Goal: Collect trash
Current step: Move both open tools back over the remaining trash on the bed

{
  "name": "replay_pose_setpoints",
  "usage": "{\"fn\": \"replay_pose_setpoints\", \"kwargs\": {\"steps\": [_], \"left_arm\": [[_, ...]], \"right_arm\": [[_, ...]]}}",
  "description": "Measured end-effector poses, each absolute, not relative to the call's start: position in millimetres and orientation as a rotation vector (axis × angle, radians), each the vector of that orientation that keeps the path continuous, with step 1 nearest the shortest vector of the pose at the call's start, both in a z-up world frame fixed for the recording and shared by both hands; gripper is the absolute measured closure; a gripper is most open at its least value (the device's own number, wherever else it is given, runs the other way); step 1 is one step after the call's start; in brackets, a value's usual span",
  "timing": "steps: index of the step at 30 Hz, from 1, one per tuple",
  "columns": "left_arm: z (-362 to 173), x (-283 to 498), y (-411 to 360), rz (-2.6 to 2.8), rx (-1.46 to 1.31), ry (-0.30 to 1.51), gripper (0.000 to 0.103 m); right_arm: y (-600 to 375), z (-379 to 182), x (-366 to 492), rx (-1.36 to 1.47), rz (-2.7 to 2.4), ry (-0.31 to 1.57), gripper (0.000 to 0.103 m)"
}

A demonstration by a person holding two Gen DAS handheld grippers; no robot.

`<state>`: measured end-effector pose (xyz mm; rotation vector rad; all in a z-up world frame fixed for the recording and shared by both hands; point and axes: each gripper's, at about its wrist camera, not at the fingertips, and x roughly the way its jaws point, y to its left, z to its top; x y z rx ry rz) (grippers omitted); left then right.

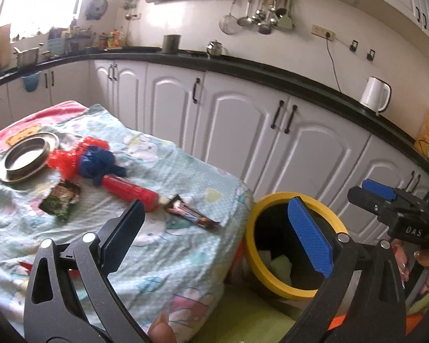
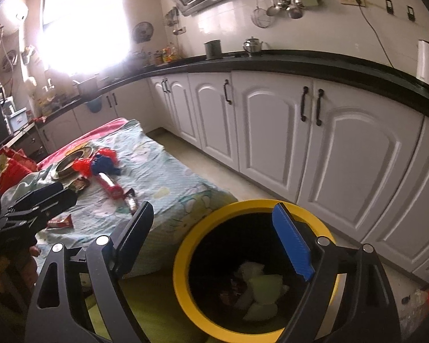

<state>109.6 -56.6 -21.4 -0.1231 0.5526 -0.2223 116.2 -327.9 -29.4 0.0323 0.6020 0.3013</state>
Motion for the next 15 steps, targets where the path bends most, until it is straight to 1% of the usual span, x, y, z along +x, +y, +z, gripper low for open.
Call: {"fn": "replay_pose_setpoints", "kwargs": {"steps": [15], "left_arm": [[-15,106,-1,-0.085,-0.157,0.496,0.011]], "right_arm": [[-253,-26,126,-0.060,0.446,0.600,0.020]]}}
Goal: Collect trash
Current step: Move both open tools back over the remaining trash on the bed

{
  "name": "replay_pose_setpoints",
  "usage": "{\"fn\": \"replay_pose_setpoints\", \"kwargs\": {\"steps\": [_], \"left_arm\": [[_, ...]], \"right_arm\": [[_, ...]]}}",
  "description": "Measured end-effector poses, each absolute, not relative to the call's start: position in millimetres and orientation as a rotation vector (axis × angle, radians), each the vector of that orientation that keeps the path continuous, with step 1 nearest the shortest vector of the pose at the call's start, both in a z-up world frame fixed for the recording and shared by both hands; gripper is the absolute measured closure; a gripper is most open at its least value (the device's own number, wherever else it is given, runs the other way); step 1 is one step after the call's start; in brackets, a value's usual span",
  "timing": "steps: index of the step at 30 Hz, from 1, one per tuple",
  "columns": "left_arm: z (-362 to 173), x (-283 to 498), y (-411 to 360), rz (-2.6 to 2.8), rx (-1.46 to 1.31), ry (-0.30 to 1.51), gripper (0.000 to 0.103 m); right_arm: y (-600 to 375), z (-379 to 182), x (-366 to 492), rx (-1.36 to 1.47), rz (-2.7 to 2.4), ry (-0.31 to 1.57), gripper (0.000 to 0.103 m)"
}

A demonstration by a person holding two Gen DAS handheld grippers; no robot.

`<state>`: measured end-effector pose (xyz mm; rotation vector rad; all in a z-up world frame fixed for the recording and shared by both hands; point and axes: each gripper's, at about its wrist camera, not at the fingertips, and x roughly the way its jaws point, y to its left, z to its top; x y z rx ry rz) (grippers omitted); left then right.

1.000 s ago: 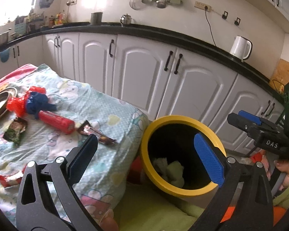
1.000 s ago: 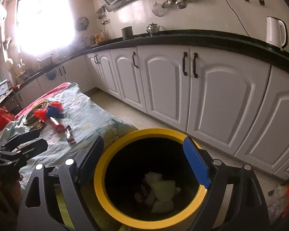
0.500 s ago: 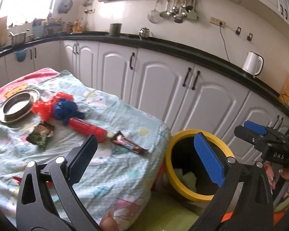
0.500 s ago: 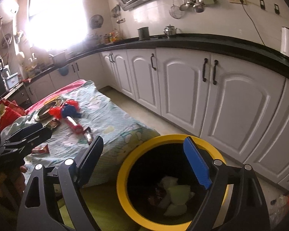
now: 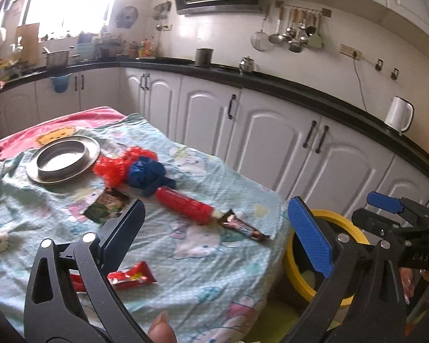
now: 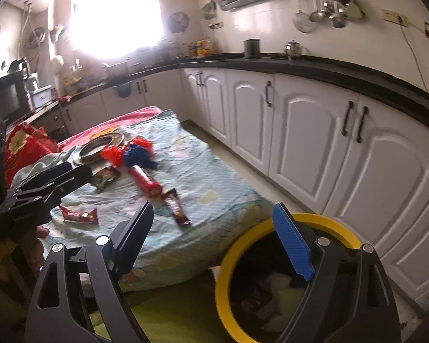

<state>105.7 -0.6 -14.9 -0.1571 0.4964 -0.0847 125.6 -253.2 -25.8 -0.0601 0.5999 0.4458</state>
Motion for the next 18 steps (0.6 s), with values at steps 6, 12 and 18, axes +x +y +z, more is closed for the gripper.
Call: {"fn": "replay_pose_setpoints", "kwargs": {"steps": [6,12,18], "left_arm": [[-19,108,24,-0.030,-0.184,0.494,0.011],[-25,109,49,0.022,-0.205,0.512,0.011],[-37,111,70,0.053,-0.191,0.565,0.011]], "right_arm": [[-223,-27,133,-0.098,0.512,0.606,0.020],[-198,-39,146,-0.132,0.553,0.642,0.020],[-180,-59,162,-0.172,0.563,0.696,0.021]]}}
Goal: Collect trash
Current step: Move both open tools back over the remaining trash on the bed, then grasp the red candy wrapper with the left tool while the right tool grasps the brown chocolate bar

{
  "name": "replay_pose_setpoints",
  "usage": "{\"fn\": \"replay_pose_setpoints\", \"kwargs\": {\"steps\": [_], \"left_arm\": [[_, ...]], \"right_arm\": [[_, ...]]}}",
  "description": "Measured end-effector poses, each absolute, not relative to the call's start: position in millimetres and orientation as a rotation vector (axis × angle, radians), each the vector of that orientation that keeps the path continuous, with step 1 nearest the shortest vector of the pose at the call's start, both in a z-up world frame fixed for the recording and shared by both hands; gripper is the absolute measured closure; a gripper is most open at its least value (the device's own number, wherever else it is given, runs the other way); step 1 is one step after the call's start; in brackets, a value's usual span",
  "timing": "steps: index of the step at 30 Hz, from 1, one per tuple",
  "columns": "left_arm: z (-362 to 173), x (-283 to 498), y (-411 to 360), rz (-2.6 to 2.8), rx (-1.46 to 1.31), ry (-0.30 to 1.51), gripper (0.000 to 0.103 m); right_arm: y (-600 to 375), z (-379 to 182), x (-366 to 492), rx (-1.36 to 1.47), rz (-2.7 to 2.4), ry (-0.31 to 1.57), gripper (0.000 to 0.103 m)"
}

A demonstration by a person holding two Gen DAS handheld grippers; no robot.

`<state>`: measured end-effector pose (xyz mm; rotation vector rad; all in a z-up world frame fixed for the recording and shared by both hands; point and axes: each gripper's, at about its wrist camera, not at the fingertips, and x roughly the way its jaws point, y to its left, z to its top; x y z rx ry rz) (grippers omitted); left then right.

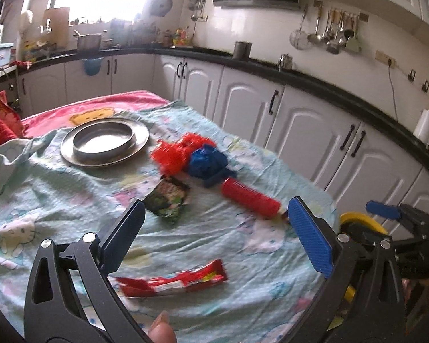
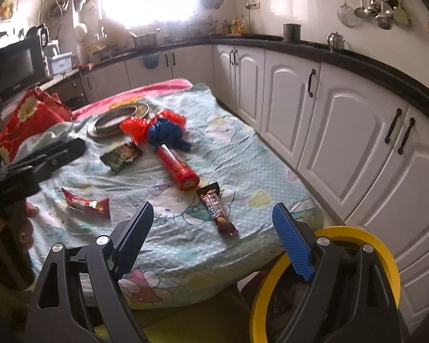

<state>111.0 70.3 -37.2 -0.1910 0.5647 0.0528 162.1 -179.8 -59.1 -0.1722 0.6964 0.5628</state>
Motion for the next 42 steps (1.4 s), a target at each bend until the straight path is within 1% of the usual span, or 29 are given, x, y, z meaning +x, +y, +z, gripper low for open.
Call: {"fn": "replay_pose_setpoints", "kwargs": {"steps": [6,12,15,20,22,24,25,26,27,29,31,32,33,34,37,38,39,41,42], "left_arm": [[-59,111,85,0.033,-0.180,0.654,0.011],[-80,110,83,-0.008,-0.120,0.744,0.011],[-87,110,81,-0.019,-0.102,0.776,0.011],[-93,113,78,-0.034,-0.088,0.808,0.012],[-95,114,76,-0.038,-0.080,0.820,0.020],[-100,116,74,-0.037,-0.073,0.847,0.026],[-104,118,73,-0.041,-0.072,0.873,0.032],[-106,118,72,-0.041,-0.071,0.886,0.036],[-109,118,70,-0.043,-0.070,0.898,0.041],[-111,118,68,-0.045,-0.061,0.905,0.045],[-111,118,66,-0.052,-0.054,0.905,0.053],[-111,118,65,-0.055,-0.052,0.908,0.056],[-111,118,66,-0.056,-0.051,0.912,0.064],[-112,117,66,-0.056,-0.051,0.912,0.067],[-111,117,66,-0.059,-0.051,0.912,0.072],[-110,117,67,-0.058,-0.051,0.907,0.078],[-110,116,67,-0.059,-0.053,0.903,0.081],[-109,115,66,-0.067,-0.056,0.898,0.088],[-108,114,65,-0.070,-0.057,0.896,0.099]], "right_arm": [[-168,-79,179,-0.200,0.560,0.738,0.021],[-158,-99,194,-0.230,0.552,0.779,0.025],[-154,-107,201,-0.239,0.553,0.800,0.028],[-149,-123,213,-0.241,0.554,0.848,0.036],[-148,-128,217,-0.238,0.558,0.872,0.043],[-147,-131,218,-0.240,0.559,0.881,0.044],[-146,-132,217,-0.245,0.559,0.877,0.045],[-146,-133,217,-0.249,0.559,0.873,0.046],[-146,-133,217,-0.250,0.559,0.872,0.051],[-147,-133,218,-0.247,0.561,0.871,0.058],[-148,-132,218,-0.249,0.563,0.869,0.070],[-149,-132,218,-0.250,0.566,0.868,0.073],[-149,-132,218,-0.251,0.567,0.866,0.080],[-149,-131,217,-0.251,0.568,0.865,0.083],[-150,-130,214,-0.250,0.574,0.865,0.085],[-150,-130,213,-0.246,0.576,0.865,0.085],[-150,-129,212,-0.243,0.579,0.867,0.085],[-151,-128,210,-0.243,0.585,0.866,0.085],[-151,-127,209,-0.242,0.588,0.866,0.085]]}}
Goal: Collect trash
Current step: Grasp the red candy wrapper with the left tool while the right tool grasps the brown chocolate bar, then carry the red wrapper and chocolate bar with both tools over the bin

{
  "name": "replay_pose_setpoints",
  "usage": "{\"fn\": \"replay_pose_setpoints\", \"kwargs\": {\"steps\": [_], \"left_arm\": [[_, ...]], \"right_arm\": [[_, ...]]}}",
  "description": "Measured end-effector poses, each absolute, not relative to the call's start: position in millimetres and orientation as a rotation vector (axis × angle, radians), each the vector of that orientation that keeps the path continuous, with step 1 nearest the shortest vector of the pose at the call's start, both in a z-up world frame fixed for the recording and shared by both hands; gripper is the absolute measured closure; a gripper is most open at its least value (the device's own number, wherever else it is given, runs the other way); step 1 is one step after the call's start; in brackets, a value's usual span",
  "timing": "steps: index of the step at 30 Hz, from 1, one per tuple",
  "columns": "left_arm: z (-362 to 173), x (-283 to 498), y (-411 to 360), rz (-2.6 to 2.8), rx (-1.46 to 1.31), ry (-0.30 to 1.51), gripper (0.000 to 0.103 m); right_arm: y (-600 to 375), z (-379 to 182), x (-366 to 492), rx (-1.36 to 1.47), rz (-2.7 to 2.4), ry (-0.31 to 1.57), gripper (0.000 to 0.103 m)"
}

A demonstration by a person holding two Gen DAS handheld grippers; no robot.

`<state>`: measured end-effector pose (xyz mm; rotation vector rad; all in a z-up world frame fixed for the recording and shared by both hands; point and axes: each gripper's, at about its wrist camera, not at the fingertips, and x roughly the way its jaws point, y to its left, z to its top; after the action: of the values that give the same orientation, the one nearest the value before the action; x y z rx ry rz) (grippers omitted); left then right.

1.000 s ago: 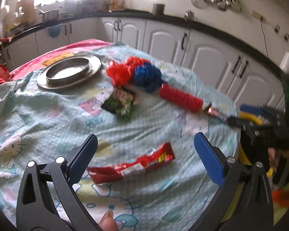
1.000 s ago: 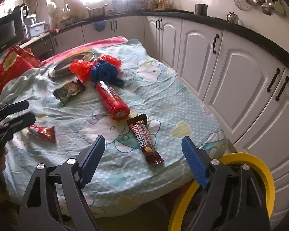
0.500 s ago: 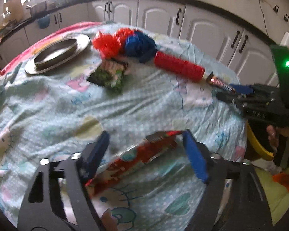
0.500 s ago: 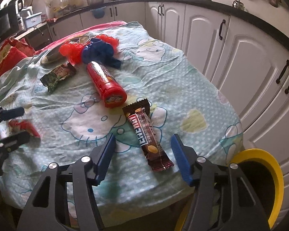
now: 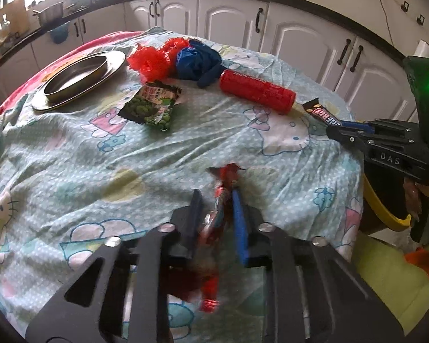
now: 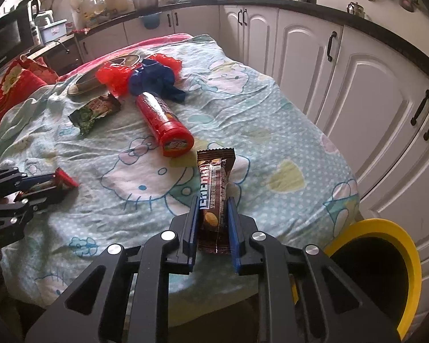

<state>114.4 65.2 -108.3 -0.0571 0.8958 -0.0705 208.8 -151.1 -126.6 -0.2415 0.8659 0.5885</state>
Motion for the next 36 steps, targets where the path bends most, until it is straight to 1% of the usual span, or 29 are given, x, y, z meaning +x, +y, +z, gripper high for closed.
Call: {"fn": "replay_pose_setpoints", "kwargs": {"steps": [6,17,23,36], "left_arm": [[-103,114,60,-0.075,-0.071,0.880,0.099],[-76,111,47,-0.095,-0.102,0.797,0.100],[-60,114,28,-0.133,-0.101,0.752,0.100],[-39,129,-24,-0.240,-0.069,0.706,0.100]], "right_arm": [[-157,-118,199,-0.236,0.599,0.851,0.085],[-179,-91,184,-0.196,0.594,0.797,0.086],[-195,-74,174,-0.185,0.583,0.750,0.086],[-244,-57,165,-0.106,0.504,0.720,0.086]]}}
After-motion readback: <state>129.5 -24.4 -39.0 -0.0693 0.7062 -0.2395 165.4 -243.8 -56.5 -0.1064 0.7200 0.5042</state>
